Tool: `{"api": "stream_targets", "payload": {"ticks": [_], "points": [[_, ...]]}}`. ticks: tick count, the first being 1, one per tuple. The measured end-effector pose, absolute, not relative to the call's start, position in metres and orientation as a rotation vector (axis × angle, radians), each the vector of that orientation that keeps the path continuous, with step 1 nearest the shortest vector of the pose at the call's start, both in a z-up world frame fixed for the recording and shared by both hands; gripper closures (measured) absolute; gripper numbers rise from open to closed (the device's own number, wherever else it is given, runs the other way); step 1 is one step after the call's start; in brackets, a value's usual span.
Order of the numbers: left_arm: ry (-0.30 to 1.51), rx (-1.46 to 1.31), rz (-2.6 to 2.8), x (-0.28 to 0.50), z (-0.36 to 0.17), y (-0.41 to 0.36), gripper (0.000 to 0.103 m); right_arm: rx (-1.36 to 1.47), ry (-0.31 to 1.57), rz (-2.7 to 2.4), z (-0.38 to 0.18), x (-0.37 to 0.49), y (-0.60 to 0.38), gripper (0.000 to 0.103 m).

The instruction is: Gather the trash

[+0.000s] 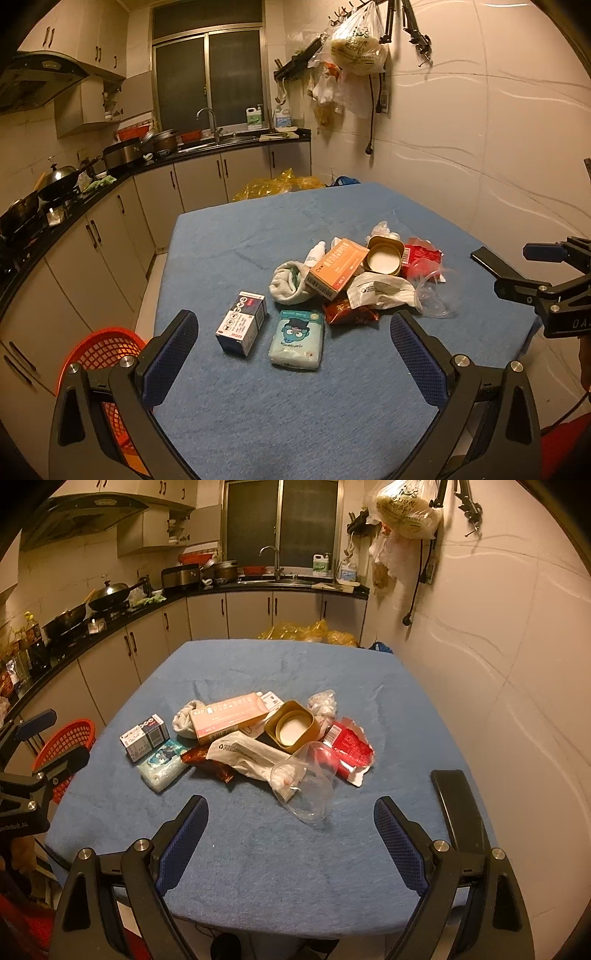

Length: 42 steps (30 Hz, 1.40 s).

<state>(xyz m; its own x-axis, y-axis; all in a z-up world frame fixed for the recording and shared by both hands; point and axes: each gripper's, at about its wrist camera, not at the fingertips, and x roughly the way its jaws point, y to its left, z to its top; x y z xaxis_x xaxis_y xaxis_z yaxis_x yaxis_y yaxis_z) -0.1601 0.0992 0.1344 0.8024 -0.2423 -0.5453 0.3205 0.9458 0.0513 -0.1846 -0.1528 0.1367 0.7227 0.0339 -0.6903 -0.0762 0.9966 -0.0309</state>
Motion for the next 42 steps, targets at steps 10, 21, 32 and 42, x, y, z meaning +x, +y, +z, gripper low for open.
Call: {"api": "stream_targets", "payload": {"ticks": [10, 21, 32, 42], "points": [[0.579, 0.152, -0.326, -0.157, 0.130, 0.098, 0.000, -0.052, 0.768, 0.055, 0.136, -0.185, -0.153, 0.010], [0.614, 0.154, -0.326, -0.160, 0.120, 0.102, 0.000, -0.047, 0.812, 0.072, 0.127, -0.180, -0.148, 0.010], [0.625, 0.155, -0.329, -0.158, 0.115, 0.104, 0.000, -0.047, 0.831, 0.077, 0.121, -0.178, -0.143, 0.010], [0.648, 0.141, -0.293, -0.144, 0.111, 0.110, 0.000, -0.014, 0.860, 0.075, 0.114, -0.174, -0.151, 0.012]]}}
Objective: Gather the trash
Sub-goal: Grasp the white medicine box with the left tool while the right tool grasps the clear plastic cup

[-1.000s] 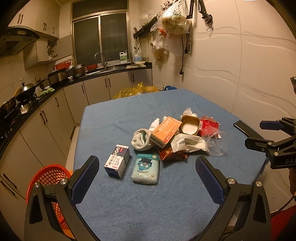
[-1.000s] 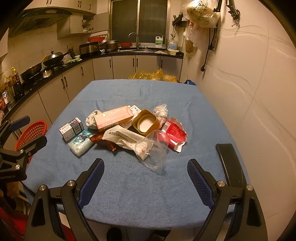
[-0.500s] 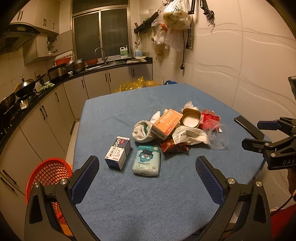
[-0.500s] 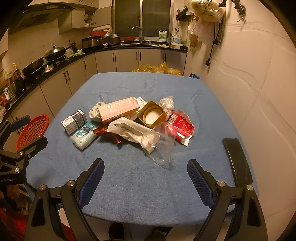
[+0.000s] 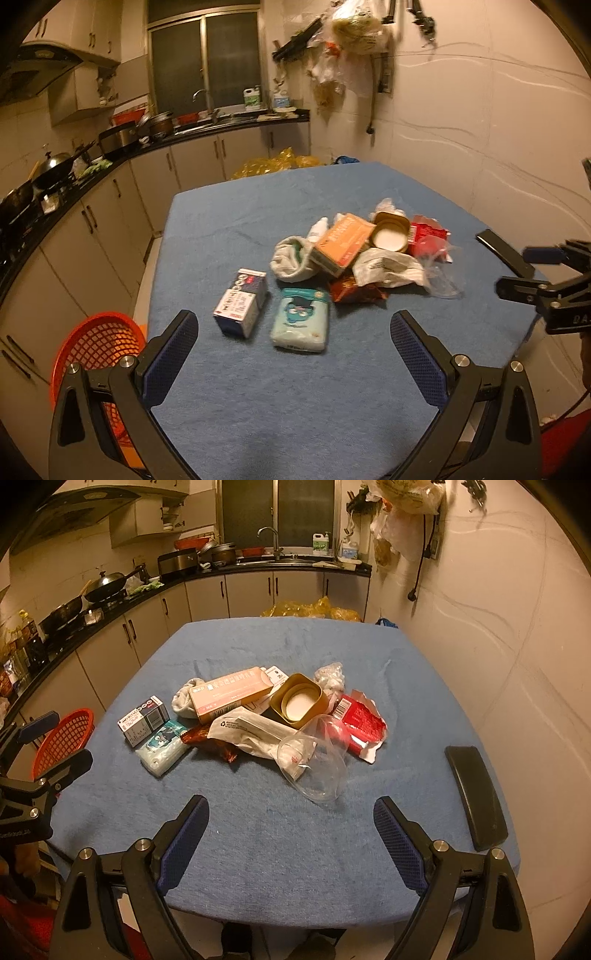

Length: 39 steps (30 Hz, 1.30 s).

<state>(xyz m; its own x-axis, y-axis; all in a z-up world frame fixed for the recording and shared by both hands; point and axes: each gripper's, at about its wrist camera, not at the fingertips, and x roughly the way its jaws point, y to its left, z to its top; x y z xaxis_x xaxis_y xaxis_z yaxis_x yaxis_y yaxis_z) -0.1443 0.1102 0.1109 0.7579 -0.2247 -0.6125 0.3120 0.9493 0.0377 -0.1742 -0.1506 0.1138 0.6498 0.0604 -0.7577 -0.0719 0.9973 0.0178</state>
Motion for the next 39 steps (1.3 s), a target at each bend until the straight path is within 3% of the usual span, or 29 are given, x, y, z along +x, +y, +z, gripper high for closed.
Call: {"api": "stream_targets", "payload": {"ticks": [8, 14, 17, 21, 23, 29, 30, 32, 35, 36, 37, 39], "points": [[0.761, 0.132, -0.172, -0.084, 0.096, 0.137, 0.000, 0.045, 0.943, 0.079, 0.100, -0.162, -0.171, 0.032], [0.819, 0.199, -0.150, -0.040, 0.075, 0.133, 0.000, 0.042, 0.956, 0.111, 0.095, -0.157, -0.179, 0.034], [0.847, 0.228, -0.117, -0.020, 0.061, 0.133, 0.000, 0.053, 0.962, 0.126, 0.094, -0.153, -0.188, 0.041], [0.885, 0.242, -0.115, -0.004, 0.044, 0.132, 0.007, 0.043, 0.965, 0.130, 0.094, -0.146, -0.198, 0.042], [0.894, 0.246, -0.115, 0.002, 0.038, 0.131, 0.021, 0.026, 0.964, 0.132, 0.094, -0.139, -0.201, 0.042], [0.954, 0.187, -0.112, 0.018, 0.022, 0.135, 0.056, -0.059, 0.985, 0.172, 0.082, -0.109, -0.193, 0.056], [0.966, 0.171, -0.115, 0.019, 0.019, 0.136, 0.070, -0.068, 0.994, 0.182, 0.079, -0.104, -0.191, 0.059], [0.977, 0.158, -0.109, 0.021, 0.017, 0.135, 0.070, -0.102, 1.008, 0.195, 0.071, -0.095, -0.186, 0.063], [0.967, 0.145, -0.116, 0.015, 0.018, 0.133, 0.070, -0.114, 1.030, 0.211, 0.061, -0.083, -0.182, 0.077], [0.961, 0.145, -0.113, 0.012, 0.019, 0.132, 0.070, -0.113, 1.038, 0.212, 0.058, -0.079, -0.182, 0.093], [0.953, 0.145, -0.113, 0.008, 0.020, 0.131, 0.070, -0.101, 1.053, 0.220, 0.055, -0.075, -0.183, 0.098], [0.937, 0.137, -0.111, 0.002, 0.025, 0.131, 0.070, -0.081, 1.053, 0.223, 0.057, -0.073, -0.186, 0.098]]}}
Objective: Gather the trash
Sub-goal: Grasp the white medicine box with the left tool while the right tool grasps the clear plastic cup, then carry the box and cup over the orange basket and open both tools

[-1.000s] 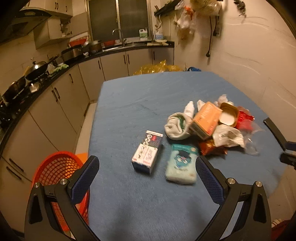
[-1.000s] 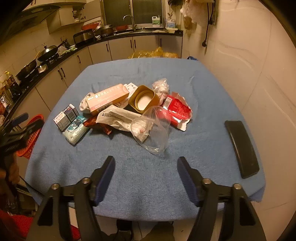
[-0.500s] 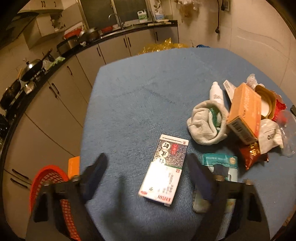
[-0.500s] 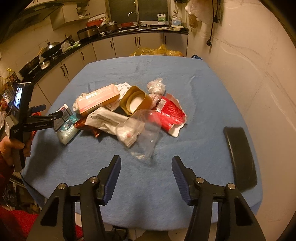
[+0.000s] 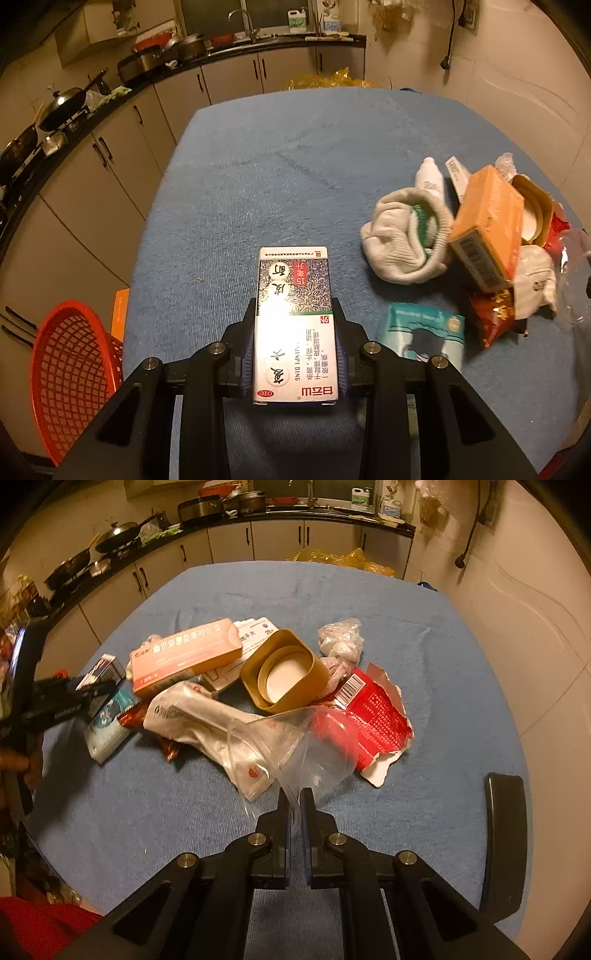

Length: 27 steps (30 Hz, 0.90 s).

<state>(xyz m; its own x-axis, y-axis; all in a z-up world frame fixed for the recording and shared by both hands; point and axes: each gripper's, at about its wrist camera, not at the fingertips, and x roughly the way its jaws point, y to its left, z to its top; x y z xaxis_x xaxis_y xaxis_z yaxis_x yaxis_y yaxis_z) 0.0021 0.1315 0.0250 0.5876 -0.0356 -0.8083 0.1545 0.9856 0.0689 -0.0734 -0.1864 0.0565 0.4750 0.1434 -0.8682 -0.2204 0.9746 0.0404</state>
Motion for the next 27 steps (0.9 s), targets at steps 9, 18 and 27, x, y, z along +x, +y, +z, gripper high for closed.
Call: {"api": "stream_targets", "payload": {"ticks": [9, 18, 27], "points": [[0.884, 0.070, -0.113, -0.025, 0.055, 0.135, 0.070, -0.004, 1.015, 0.249, 0.080, -0.077, -0.195, 0.098], [0.837, 0.030, -0.097, -0.042, 0.088, 0.153, 0.070, -0.003, 0.942, 0.317, 0.115, -0.078, -0.173, 0.098], [0.811, -0.018, -0.003, -0.070, 0.106, 0.202, 0.070, 0.006, 0.963, 0.513, 0.124, -0.062, -0.098, 0.098]]}}
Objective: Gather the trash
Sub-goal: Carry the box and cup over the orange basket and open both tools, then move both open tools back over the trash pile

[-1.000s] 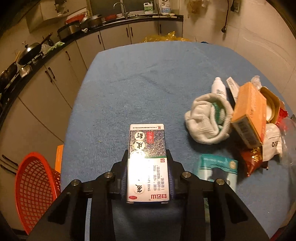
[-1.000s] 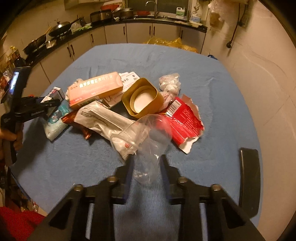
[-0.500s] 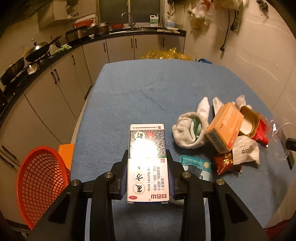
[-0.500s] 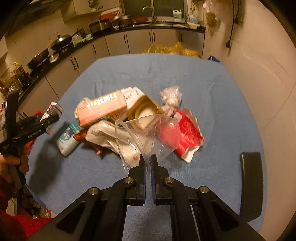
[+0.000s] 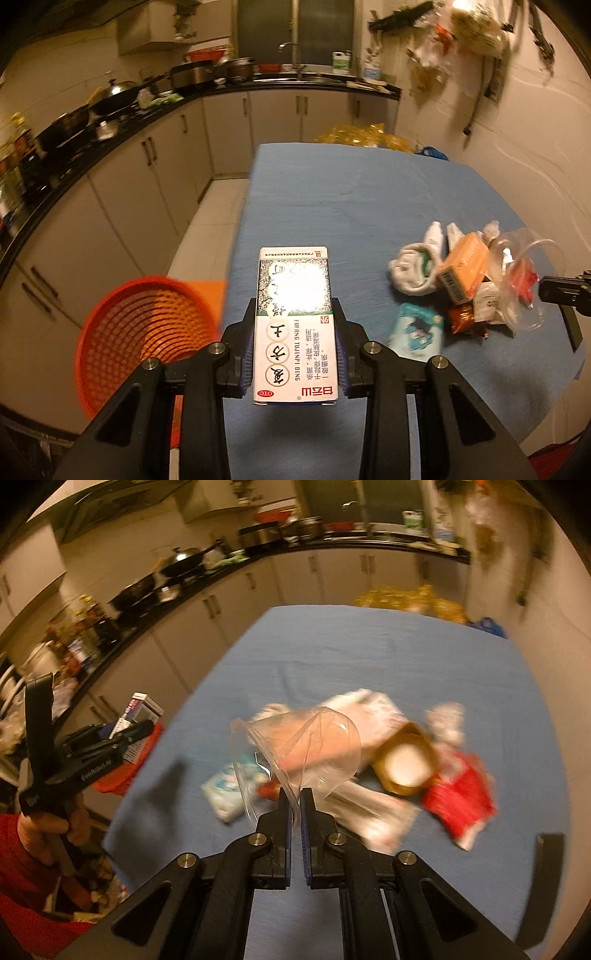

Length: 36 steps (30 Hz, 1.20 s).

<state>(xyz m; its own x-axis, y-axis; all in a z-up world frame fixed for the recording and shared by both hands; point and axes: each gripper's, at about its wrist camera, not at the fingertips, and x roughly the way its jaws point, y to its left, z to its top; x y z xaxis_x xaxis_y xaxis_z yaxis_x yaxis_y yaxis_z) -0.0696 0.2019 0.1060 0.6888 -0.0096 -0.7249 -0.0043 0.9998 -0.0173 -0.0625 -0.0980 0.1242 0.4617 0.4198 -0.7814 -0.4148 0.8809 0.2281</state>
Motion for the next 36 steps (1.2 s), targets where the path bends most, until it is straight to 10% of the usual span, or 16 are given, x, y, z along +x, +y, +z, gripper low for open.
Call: {"api": "stream_targets", "payload": {"ticks": [20, 25, 36], "points": [[0.836, -0.104, 0.264, -0.121, 0.091, 0.338, 0.070, -0.067, 1.036, 0.916, 0.126, -0.023, 0.144, 0.098], [0.798, -0.110, 0.283, -0.131, 0.097, 0.342, 0.027, -0.060, 1.073, 0.961, 0.120, -0.015, 0.183, 0.097], [0.754, -0.061, 0.250, -0.141, 0.112, 0.322, 0.027, -0.036, 0.989, 0.928, 0.143, -0.020, 0.164, 0.074]]}}
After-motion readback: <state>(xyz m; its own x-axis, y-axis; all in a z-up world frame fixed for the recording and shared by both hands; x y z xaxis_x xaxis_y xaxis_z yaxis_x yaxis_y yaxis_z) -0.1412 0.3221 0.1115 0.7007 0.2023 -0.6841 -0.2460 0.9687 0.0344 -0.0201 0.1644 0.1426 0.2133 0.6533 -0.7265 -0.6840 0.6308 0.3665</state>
